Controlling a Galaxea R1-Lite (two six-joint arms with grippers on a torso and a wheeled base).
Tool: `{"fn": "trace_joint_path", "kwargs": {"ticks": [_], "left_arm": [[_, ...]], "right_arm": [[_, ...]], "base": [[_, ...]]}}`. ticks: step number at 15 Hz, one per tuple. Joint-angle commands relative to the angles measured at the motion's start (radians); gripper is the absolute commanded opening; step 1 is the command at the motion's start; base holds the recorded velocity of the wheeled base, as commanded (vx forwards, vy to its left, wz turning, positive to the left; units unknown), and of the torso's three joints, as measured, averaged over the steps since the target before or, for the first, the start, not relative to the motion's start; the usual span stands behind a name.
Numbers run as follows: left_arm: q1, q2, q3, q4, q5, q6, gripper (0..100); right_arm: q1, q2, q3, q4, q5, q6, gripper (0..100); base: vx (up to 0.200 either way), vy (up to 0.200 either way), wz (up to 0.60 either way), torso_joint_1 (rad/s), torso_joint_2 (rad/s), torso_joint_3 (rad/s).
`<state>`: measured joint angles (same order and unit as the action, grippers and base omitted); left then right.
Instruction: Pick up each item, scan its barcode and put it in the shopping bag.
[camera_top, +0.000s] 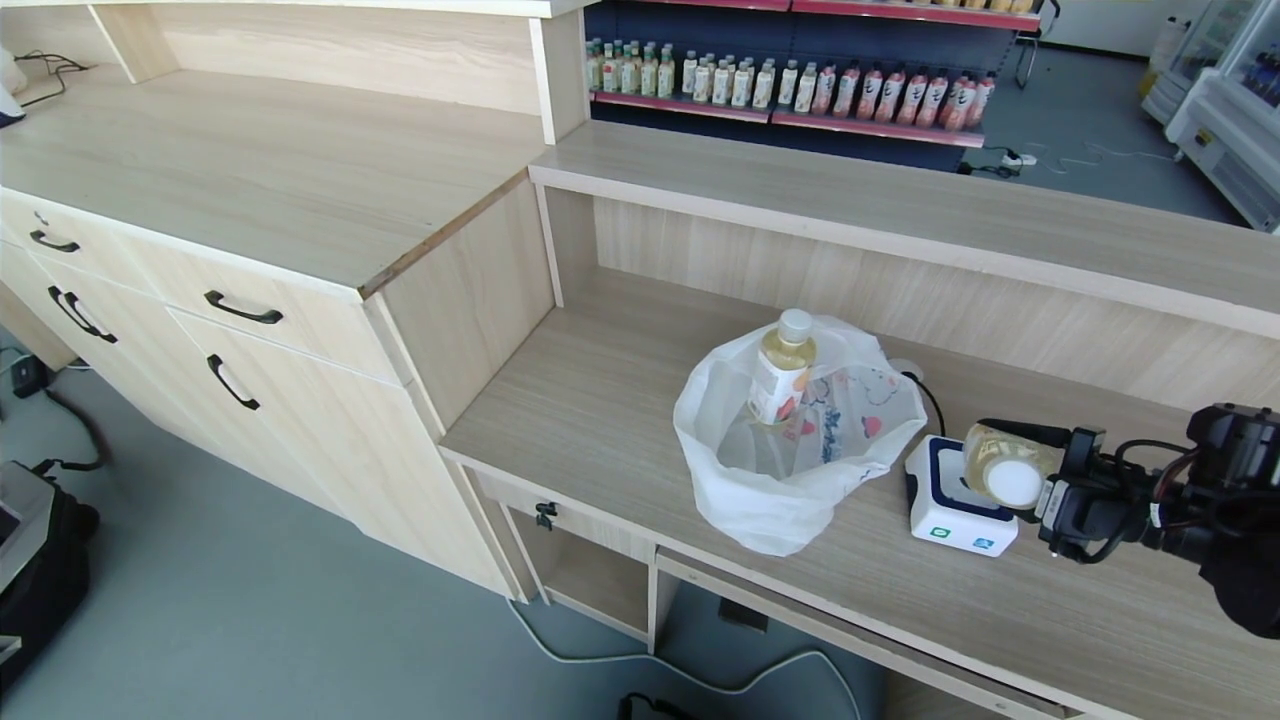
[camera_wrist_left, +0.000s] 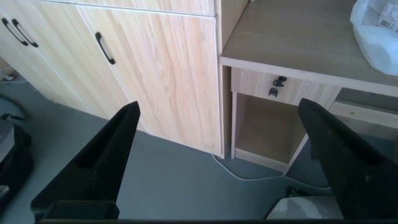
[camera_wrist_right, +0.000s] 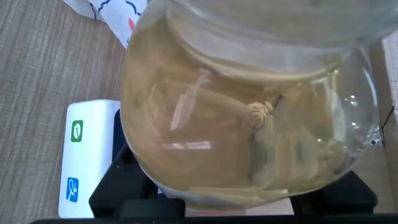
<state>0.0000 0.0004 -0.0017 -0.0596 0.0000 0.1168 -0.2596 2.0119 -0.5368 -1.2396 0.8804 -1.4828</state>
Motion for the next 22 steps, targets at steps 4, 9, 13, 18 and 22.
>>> {"fn": "trace_joint_path", "kwargs": {"ticks": [4,9,13,18,22], "left_arm": [[0.0,0.0,0.0,0.0,0.0,0.0,100],[0.0,0.0,0.0,0.0,0.0,0.0,100],[0.0,0.0,0.0,0.0,0.0,0.0,100],[0.0,0.0,0.0,0.0,0.0,0.0,100],[0.0,0.0,0.0,0.0,0.0,0.0,100]], "right_arm": [[0.003,0.037,-0.005,-0.054,0.0,0.007,0],[0.019,0.064,-0.034,-0.067,0.0,0.009,0],[0.034,0.042,-0.051,-0.067,0.0,0.045,0],[-0.066,-0.602,0.041,0.365,-0.153,0.592,0],[-0.179,-0.799,0.066,0.638,-0.209,0.71,0]], "base": [[0.0,0.0,0.0,0.0,0.0,0.0],[0.0,0.0,0.0,0.0,0.0,0.0],[0.0,0.0,0.0,0.0,0.0,0.0],[0.0,0.0,0.0,0.0,0.0,0.0],[0.0,0.0,0.0,0.0,0.0,0.0]]}}
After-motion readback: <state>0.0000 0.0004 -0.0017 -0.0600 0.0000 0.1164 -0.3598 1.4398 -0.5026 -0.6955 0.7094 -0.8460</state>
